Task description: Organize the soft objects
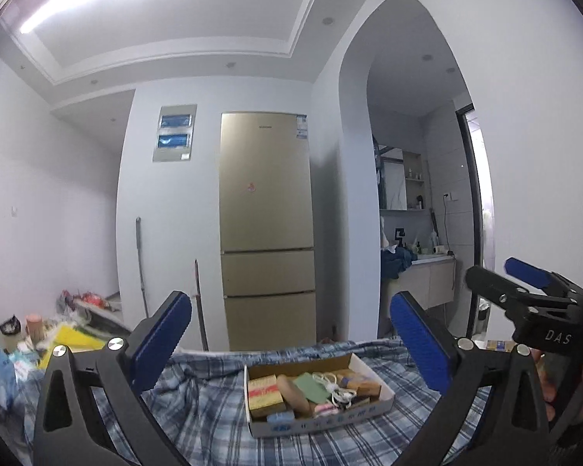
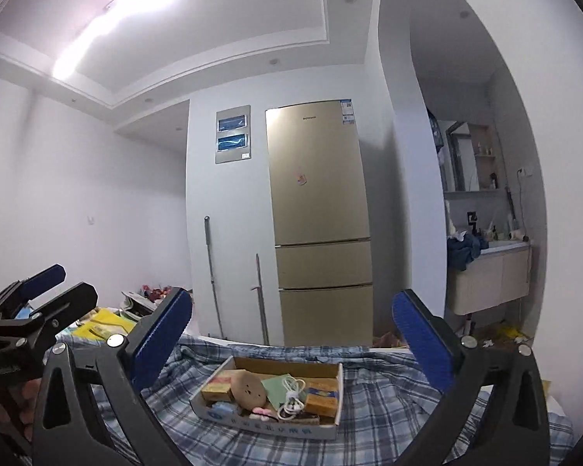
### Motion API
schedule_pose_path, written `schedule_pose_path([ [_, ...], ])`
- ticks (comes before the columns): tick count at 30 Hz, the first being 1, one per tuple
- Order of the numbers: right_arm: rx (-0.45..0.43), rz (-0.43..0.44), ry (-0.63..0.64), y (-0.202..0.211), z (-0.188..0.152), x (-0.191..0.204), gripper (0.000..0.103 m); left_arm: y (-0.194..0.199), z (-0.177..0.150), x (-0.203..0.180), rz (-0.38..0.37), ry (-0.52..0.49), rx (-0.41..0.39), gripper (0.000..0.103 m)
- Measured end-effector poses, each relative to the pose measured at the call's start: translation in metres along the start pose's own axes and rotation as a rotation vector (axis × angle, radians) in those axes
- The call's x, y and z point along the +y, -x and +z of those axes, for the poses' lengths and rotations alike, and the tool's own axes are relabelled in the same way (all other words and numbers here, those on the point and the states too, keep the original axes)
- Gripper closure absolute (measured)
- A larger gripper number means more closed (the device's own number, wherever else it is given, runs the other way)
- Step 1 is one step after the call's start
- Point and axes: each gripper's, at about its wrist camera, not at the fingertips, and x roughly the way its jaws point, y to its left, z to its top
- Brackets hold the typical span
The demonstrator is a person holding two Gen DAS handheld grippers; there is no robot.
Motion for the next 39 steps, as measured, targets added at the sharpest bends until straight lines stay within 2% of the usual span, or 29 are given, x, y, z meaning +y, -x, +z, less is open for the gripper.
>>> schedule_pose_path([
  [2, -0.041, -0.030, 0.015, 0.010, -0.010, 0.001, 0.000, 0.001, -0.010, 0.002, 0.000, 0.017, 0.017, 0.000],
  [5, -0.046, -0.045, 0.056, 0.015, -0.026, 0.006, 0.000, -0.002, -0.030, 0.003, -0.008, 0.022, 0.047, 0.000],
  [9, 0.014, -0.036, 0.051, 0.010, -0.046, 0.001, 0.000, -0.007, -0.048, 0.006, -0.003, 0.019, 0.066, 0.000],
  [16, 0.069, -0.062, 0.109, 0.005, -0.078, 0.003, 0.000, -0.022, -0.074, 0.007, -0.007, 0.012, 0.132, 0.000],
  [18, 0.073, -0.058, 0.118, 0.006, -0.081, 0.006, 0.000, -0.028, -0.078, 0.009, -0.060, 0.028, 0.161, 0.000],
  [25, 0.077, -0.045, 0.147, 0.008, -0.083, 0.012, 0.000, -0.034, -0.084, 0.018, -0.049, 0.069, 0.195, 0.000],
  [29, 0.078, -0.072, 0.167, 0.008, -0.084, 0.014, 0.000, -0.036, -0.086, 0.015, -0.048, 0.060, 0.203, 0.000],
  [39, 0.108, -0.069, 0.152, 0.003, -0.084, 0.010, 0.000, -0.030, -0.084, 0.014, -0.014, 0.052, 0.173, 0.000],
])
